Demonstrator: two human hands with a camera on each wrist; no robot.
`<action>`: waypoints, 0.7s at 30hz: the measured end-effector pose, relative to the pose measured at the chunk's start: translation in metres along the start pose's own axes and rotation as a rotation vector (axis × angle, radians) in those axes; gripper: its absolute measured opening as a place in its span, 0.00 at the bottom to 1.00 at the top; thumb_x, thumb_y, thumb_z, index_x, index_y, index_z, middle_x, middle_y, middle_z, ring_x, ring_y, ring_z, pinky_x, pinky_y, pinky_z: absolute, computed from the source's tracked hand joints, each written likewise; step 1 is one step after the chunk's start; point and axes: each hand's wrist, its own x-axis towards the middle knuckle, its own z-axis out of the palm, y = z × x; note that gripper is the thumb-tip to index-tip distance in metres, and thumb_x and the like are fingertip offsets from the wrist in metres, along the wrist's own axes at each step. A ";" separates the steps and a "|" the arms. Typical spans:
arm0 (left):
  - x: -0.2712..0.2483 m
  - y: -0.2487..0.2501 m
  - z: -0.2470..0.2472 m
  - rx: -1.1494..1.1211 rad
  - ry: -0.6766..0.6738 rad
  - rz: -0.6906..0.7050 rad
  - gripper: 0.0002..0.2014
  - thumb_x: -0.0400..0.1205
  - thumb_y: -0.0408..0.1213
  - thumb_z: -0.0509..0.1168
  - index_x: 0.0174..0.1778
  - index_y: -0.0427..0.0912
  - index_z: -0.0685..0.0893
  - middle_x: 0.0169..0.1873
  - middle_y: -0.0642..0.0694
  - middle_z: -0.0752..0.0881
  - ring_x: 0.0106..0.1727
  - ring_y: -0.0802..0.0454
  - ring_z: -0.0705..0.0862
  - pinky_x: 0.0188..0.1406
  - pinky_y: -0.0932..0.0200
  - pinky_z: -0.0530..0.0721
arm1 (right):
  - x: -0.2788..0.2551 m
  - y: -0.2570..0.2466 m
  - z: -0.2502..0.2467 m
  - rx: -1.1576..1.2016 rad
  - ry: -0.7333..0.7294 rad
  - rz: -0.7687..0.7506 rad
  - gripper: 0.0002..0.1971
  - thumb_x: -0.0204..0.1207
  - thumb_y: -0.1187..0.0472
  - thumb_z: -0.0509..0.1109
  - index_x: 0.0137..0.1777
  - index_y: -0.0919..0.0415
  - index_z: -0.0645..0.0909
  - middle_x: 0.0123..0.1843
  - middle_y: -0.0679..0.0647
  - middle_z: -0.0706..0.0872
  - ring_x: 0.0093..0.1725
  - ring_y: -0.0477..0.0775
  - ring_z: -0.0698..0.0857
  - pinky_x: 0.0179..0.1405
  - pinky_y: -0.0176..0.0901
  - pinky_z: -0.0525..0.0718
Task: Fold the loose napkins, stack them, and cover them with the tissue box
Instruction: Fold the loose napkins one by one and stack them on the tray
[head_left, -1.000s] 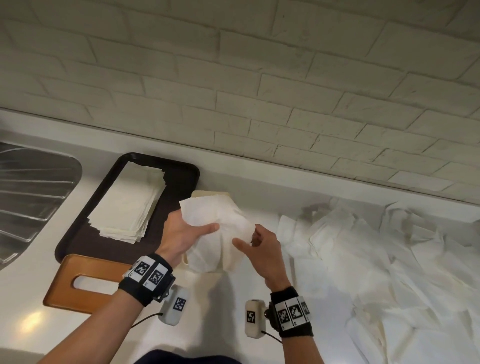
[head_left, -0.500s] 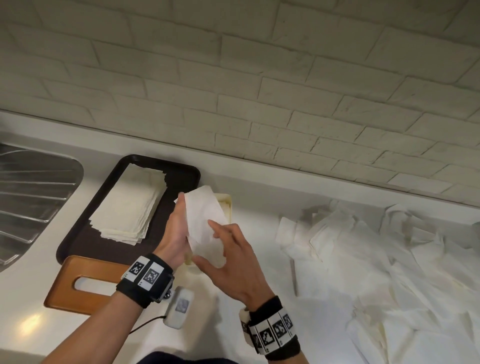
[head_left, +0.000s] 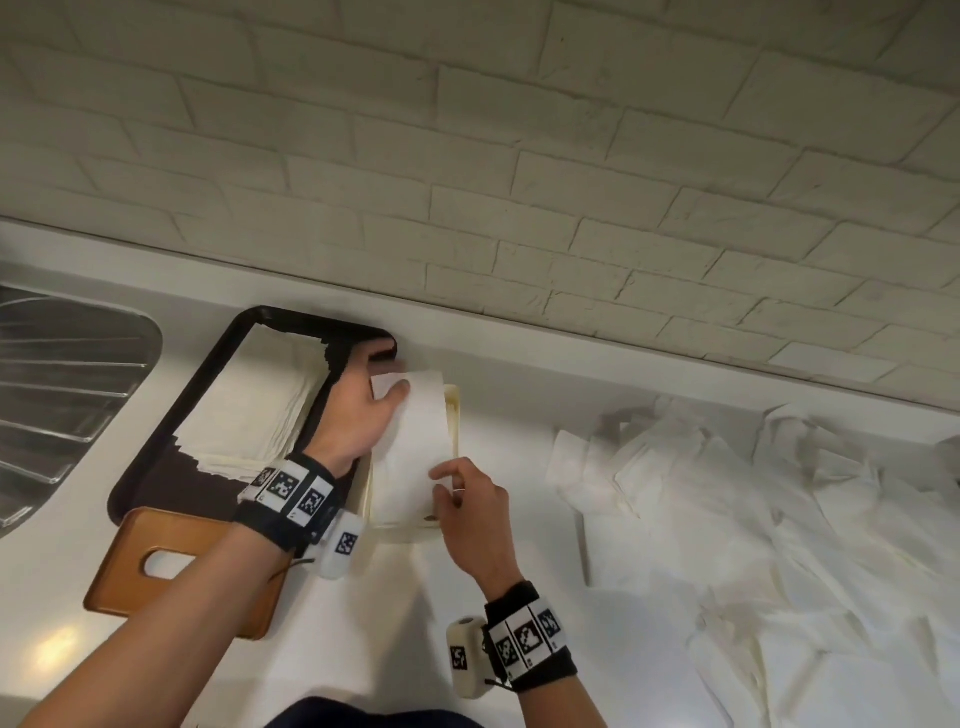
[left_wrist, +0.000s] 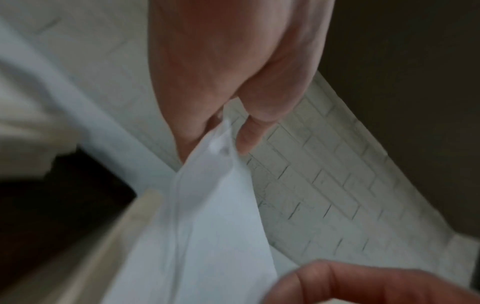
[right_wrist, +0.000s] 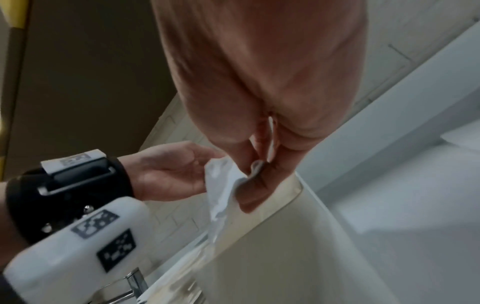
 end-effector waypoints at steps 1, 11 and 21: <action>0.005 -0.002 -0.002 0.078 0.031 0.066 0.25 0.88 0.31 0.73 0.80 0.51 0.77 0.69 0.54 0.87 0.69 0.61 0.85 0.71 0.59 0.82 | 0.006 0.001 0.003 -0.009 -0.029 0.048 0.10 0.90 0.67 0.69 0.65 0.54 0.86 0.52 0.47 0.87 0.44 0.43 0.92 0.47 0.31 0.91; 0.005 -0.036 0.027 1.033 -0.677 0.295 0.36 0.81 0.58 0.78 0.83 0.55 0.73 0.89 0.48 0.68 0.88 0.44 0.69 0.86 0.41 0.71 | 0.023 -0.001 -0.012 -0.117 -0.075 0.063 0.09 0.86 0.62 0.70 0.63 0.50 0.82 0.49 0.54 0.95 0.48 0.58 0.93 0.51 0.47 0.91; -0.023 -0.030 0.042 0.764 -0.336 0.439 0.33 0.80 0.45 0.81 0.80 0.51 0.78 0.80 0.49 0.77 0.81 0.44 0.75 0.77 0.47 0.80 | -0.013 0.141 -0.164 -0.928 -0.020 0.242 0.25 0.82 0.59 0.76 0.77 0.43 0.78 0.74 0.49 0.83 0.71 0.60 0.82 0.71 0.55 0.80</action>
